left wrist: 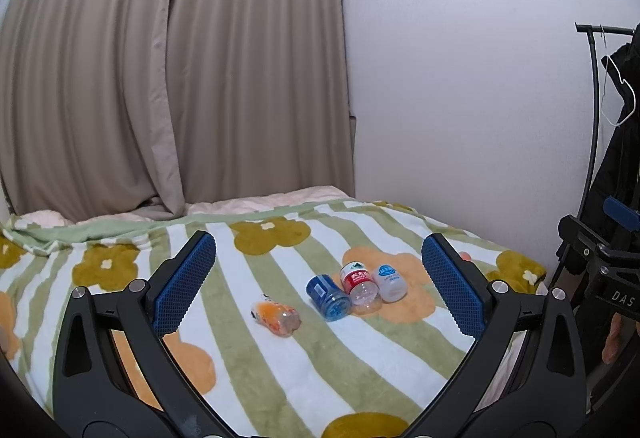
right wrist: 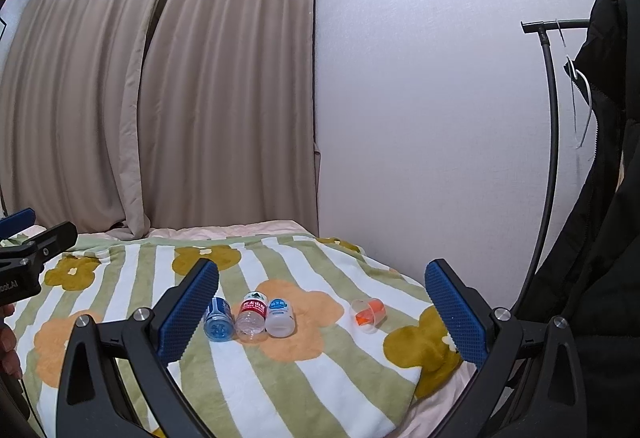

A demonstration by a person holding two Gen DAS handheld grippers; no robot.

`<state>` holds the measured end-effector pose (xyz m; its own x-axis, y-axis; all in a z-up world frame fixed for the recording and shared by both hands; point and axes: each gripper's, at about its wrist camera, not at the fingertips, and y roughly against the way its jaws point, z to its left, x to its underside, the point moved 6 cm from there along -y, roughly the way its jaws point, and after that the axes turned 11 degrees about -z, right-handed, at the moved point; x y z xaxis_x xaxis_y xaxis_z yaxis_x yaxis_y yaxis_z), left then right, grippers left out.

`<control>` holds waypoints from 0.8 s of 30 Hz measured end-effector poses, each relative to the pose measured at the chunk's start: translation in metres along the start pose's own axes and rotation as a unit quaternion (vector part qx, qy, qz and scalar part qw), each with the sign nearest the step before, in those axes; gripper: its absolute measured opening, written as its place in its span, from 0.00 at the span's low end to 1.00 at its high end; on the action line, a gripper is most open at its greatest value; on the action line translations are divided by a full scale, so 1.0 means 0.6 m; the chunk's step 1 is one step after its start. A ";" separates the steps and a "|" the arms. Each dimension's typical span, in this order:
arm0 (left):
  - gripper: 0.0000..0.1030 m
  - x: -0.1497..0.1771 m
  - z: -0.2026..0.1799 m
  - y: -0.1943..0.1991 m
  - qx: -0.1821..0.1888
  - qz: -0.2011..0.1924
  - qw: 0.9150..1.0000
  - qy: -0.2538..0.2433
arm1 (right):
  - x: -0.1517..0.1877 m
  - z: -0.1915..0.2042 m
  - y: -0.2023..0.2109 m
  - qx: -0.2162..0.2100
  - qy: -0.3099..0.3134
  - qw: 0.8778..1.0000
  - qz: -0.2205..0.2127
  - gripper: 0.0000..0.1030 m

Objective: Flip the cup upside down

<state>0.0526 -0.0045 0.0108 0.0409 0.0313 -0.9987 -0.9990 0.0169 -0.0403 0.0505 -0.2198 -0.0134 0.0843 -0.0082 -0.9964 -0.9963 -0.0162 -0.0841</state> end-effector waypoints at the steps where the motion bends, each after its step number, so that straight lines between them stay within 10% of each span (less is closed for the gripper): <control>1: 0.99 0.000 0.001 0.000 0.000 0.000 1.000 0.000 | 0.000 0.001 0.001 -0.001 0.000 1.000 0.000 1.00; 24: 0.99 0.002 -0.002 0.006 -0.003 0.003 1.000 0.003 | 0.002 0.014 0.001 -0.020 -0.002 1.000 -0.001 1.00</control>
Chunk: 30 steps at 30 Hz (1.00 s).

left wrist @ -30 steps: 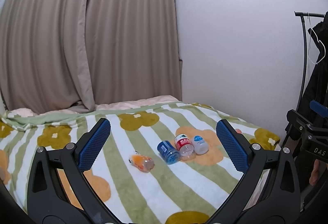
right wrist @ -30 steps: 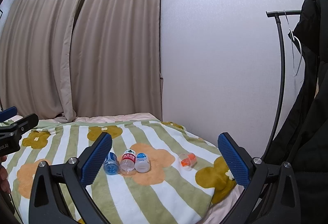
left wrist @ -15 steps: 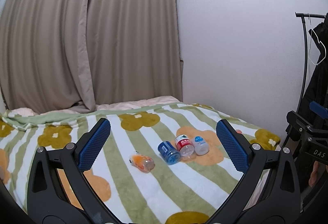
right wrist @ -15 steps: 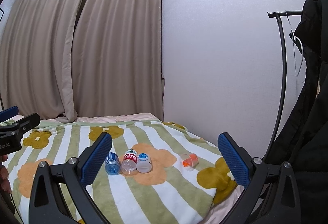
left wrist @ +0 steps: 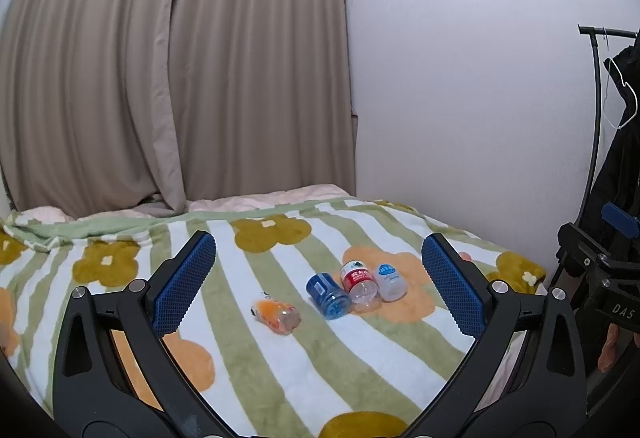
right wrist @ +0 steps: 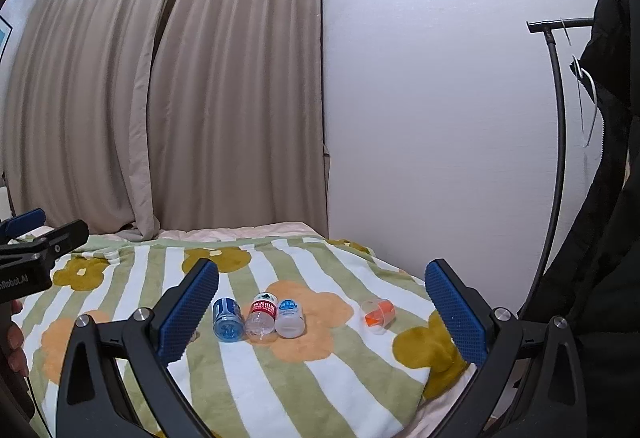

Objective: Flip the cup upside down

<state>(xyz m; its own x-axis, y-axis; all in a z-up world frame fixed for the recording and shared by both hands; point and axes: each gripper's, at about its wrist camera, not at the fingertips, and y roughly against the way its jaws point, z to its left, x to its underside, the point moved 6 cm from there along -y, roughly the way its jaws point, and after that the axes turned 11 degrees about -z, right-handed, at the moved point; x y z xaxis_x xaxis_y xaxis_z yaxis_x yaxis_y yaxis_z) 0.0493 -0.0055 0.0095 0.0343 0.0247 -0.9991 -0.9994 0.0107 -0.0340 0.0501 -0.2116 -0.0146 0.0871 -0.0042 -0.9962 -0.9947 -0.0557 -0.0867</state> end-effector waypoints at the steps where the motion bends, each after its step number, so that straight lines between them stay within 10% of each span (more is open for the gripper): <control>1: 0.99 0.000 0.003 -0.001 0.000 -0.001 1.000 0.001 | 0.001 -0.001 0.000 -0.002 -0.002 1.000 0.001 1.00; 10: 0.99 0.000 0.000 -0.014 0.018 0.016 1.000 0.008 | 0.003 0.005 0.002 -0.021 -0.007 1.000 -0.005 1.00; 17: 0.99 -0.008 -0.007 -0.146 0.081 0.091 0.992 -0.023 | 0.016 0.002 -0.016 -0.022 -0.004 1.000 0.002 1.00; 23: 0.99 0.054 -0.028 -0.323 0.137 0.246 0.959 -0.017 | 0.044 0.007 -0.053 -0.042 -0.013 0.999 0.023 1.00; 30: 0.99 0.207 -0.026 -0.469 0.101 0.389 0.916 -0.017 | 0.133 0.044 -0.142 -0.099 -0.002 0.992 0.078 1.00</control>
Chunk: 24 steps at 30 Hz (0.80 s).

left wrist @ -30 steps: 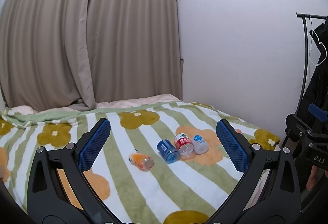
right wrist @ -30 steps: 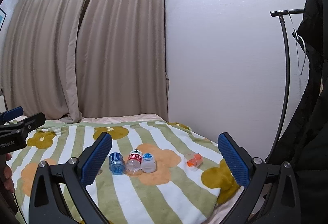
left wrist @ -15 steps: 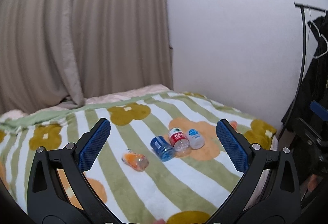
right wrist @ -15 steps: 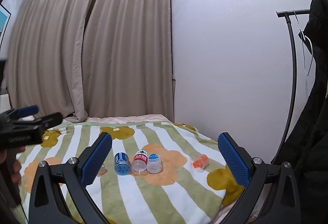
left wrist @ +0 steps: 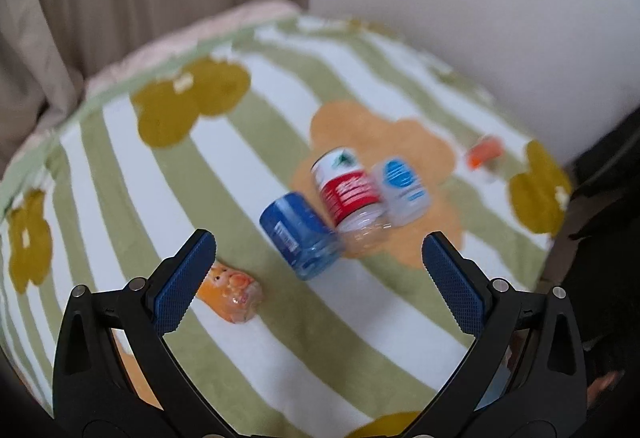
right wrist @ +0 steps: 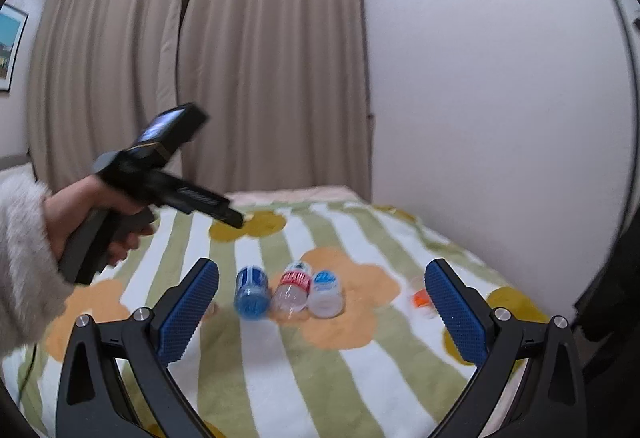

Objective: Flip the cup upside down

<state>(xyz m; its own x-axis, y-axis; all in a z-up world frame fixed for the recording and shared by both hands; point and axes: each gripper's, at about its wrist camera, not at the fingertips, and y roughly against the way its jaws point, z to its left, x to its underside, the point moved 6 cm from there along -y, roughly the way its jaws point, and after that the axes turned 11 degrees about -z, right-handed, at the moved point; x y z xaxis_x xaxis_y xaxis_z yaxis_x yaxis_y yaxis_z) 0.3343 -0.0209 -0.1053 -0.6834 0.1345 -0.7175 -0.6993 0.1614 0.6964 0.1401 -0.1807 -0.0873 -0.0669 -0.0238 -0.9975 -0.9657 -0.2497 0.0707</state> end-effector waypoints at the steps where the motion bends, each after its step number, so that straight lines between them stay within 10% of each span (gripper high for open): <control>1: 0.99 0.005 0.005 -0.022 -0.004 0.015 1.000 0.005 | 0.011 0.002 -0.010 -0.005 0.001 1.000 0.006 1.00; 11: 0.90 0.048 0.058 -0.226 -0.019 0.148 0.986 0.077 | 0.101 0.035 -0.091 -0.069 -0.012 0.997 0.043 1.00; 24: 0.71 0.075 0.083 -0.308 0.015 0.216 0.964 0.154 | 0.136 0.037 -0.122 -0.085 -0.027 0.994 0.057 1.00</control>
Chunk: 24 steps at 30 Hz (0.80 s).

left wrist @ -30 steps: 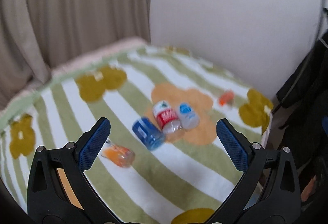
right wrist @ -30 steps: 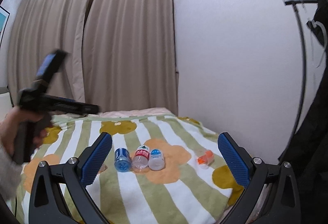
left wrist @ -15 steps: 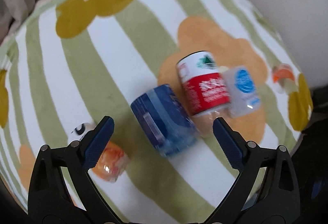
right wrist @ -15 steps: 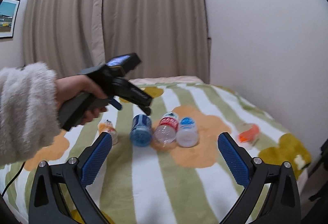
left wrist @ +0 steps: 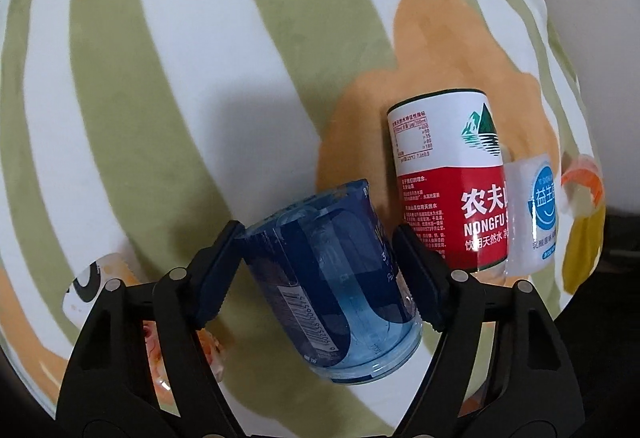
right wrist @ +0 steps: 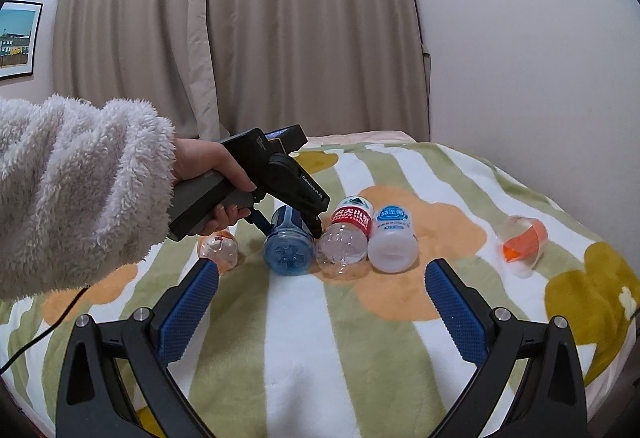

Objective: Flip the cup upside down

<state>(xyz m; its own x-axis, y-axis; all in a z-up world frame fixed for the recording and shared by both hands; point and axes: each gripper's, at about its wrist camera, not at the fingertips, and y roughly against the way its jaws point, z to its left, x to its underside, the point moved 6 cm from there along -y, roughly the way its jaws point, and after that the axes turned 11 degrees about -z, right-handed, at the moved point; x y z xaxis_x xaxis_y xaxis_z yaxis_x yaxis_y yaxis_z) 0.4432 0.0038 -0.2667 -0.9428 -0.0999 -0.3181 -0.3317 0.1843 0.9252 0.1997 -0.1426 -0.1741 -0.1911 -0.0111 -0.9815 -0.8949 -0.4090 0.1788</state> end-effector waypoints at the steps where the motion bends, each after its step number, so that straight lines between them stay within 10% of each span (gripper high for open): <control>1: 0.70 0.000 0.000 0.005 0.004 -0.002 1.000 0.002 | -0.001 0.001 0.003 0.000 -0.001 1.000 0.000 1.00; 15: 0.68 0.106 -0.048 0.156 0.141 -0.040 0.988 0.043 | -0.047 0.025 0.079 0.009 -0.006 0.999 -0.039 1.00; 24: 0.68 0.244 -0.057 0.145 0.231 -0.009 0.960 0.156 | -0.070 0.043 0.149 0.019 0.009 0.998 -0.058 1.00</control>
<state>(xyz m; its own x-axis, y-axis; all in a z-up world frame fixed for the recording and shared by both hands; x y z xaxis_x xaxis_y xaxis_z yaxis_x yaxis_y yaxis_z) 0.2777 -0.0280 -0.2258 -0.9046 -0.3816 -0.1902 -0.3960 0.5866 0.7064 0.1173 -0.1551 -0.1152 -0.0787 0.0177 -0.9967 -0.9252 -0.3737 0.0664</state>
